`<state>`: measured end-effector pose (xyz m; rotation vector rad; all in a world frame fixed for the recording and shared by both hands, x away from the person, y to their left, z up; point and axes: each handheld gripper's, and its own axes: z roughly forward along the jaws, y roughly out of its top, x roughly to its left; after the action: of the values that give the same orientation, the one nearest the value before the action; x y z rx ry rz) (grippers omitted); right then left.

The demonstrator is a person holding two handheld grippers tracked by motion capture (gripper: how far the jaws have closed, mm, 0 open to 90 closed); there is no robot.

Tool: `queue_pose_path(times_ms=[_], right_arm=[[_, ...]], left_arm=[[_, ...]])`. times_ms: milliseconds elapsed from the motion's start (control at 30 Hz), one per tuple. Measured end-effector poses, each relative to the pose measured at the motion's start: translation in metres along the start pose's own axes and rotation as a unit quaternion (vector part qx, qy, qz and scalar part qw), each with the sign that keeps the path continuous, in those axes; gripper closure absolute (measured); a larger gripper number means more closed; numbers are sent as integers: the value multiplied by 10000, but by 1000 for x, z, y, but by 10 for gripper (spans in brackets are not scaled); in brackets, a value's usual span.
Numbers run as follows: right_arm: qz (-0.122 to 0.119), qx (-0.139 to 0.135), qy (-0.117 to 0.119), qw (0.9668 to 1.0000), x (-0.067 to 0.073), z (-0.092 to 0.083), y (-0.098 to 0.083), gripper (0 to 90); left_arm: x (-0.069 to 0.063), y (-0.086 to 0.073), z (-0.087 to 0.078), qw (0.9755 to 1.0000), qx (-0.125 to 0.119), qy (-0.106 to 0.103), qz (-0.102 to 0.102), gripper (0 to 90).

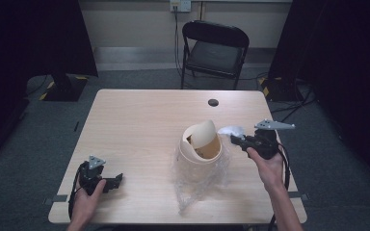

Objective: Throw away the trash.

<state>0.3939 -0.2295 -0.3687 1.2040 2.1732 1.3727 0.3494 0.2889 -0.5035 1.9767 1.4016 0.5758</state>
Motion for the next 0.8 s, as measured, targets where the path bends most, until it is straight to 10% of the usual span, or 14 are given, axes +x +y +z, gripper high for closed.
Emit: queue_pose_path(times_ms=[800], right_arm=[[-503,290,708,9958,47,14,-4,779]], left_arm=[[0,0,0,10000,4,-1,4,0]])
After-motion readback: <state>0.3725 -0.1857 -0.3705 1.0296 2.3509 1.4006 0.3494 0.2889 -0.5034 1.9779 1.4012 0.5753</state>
